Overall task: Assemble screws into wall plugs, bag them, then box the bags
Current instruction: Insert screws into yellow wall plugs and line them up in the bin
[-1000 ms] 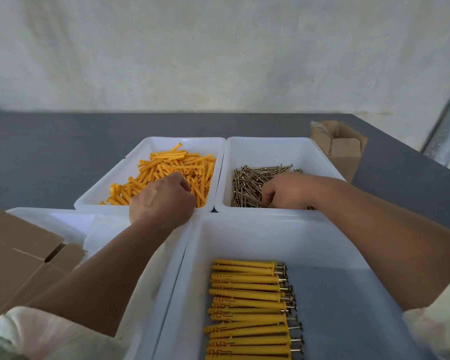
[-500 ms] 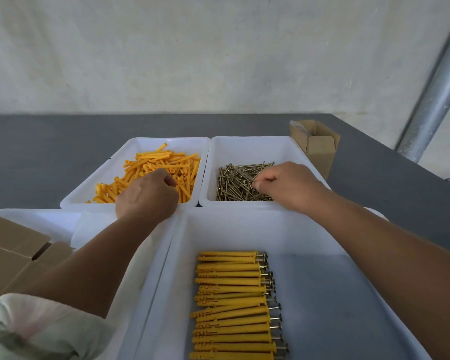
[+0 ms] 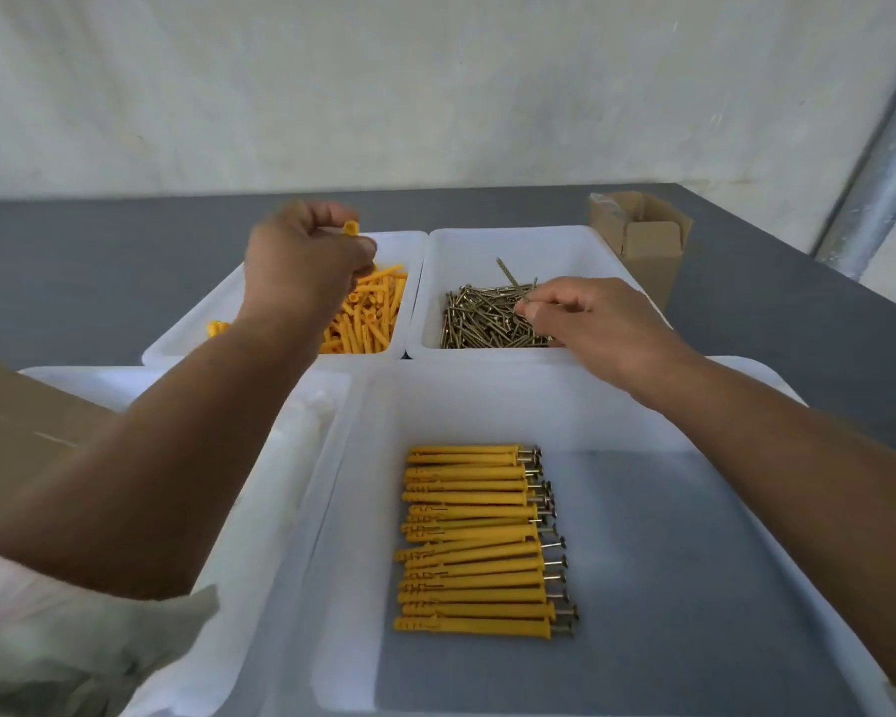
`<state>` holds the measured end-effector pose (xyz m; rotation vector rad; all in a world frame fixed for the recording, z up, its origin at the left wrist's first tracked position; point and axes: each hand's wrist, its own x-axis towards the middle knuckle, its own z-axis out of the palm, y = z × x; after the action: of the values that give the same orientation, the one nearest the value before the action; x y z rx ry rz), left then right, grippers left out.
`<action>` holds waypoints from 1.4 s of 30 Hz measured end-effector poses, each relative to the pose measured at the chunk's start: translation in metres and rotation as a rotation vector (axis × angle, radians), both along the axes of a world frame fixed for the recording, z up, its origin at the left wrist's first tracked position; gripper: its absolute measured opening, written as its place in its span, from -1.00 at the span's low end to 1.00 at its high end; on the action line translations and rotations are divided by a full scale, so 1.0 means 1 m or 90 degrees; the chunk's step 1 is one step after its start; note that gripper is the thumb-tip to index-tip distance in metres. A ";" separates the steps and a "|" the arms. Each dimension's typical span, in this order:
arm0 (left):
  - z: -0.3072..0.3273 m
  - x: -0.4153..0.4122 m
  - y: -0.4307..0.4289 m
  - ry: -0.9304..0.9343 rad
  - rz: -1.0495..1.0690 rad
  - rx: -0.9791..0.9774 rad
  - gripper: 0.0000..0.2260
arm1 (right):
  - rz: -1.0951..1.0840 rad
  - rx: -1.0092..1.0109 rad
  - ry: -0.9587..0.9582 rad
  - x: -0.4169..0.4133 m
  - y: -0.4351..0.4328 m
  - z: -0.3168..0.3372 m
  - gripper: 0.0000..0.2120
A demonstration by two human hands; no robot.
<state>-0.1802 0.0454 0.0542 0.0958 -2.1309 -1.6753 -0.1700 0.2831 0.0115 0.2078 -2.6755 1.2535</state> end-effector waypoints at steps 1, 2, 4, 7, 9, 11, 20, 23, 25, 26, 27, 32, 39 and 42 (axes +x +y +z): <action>0.006 0.007 0.008 0.018 -0.041 0.009 -0.83 | 0.005 0.014 -0.001 0.001 -0.001 0.001 -0.79; 0.011 0.014 0.015 0.030 -0.078 0.015 -0.85 | 0.010 0.026 -0.001 0.001 -0.002 0.001 -0.79; 0.015 0.026 0.028 0.040 -0.134 0.024 -0.87 | 0.018 0.042 0.002 0.002 -0.003 0.002 -0.79; 0.012 0.037 0.036 0.017 -0.183 0.048 -0.90 | 0.022 0.056 0.002 0.003 -0.002 0.001 -0.80; 0.007 0.039 0.034 -0.032 -0.224 0.112 -0.90 | 0.023 0.075 0.007 0.002 -0.001 0.001 -0.82; 0.002 0.039 0.030 -0.091 -0.271 0.192 -0.90 | 0.027 0.099 0.019 0.001 -0.002 0.002 -0.83; -0.006 0.031 0.016 -0.280 -0.311 0.427 -0.93 | 0.039 0.141 0.044 0.005 -0.004 0.010 -0.85; -0.009 0.029 0.017 -0.297 -0.298 0.408 -0.94 | 0.047 0.151 0.046 0.007 -0.005 0.011 -0.85; -0.009 0.028 0.016 -0.313 -0.298 0.408 -0.93 | 0.052 0.153 0.054 0.009 -0.007 0.012 -0.85; -0.009 0.027 0.016 -0.322 -0.302 0.407 -0.92 | 0.054 0.144 0.056 0.009 -0.008 0.012 -0.86; -0.009 0.027 0.015 -0.332 -0.309 0.408 -0.92 | 0.059 0.125 0.053 0.010 -0.009 0.013 -0.88; -0.009 0.029 0.018 -0.371 -0.379 0.486 -0.96 | 0.115 0.038 0.005 0.015 -0.019 0.015 -0.89; -0.011 0.029 0.019 -0.350 -0.422 0.562 -0.91 | 0.164 0.038 -0.026 0.020 -0.028 0.017 -0.90; -0.012 0.029 0.020 -0.336 -0.425 0.545 -0.85 | 0.182 0.012 -0.048 0.022 -0.030 0.017 -0.91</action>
<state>-0.1507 0.0656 0.0417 0.0834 -1.6619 -3.1722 -0.1482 0.2527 0.0287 0.5749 -2.7983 1.3356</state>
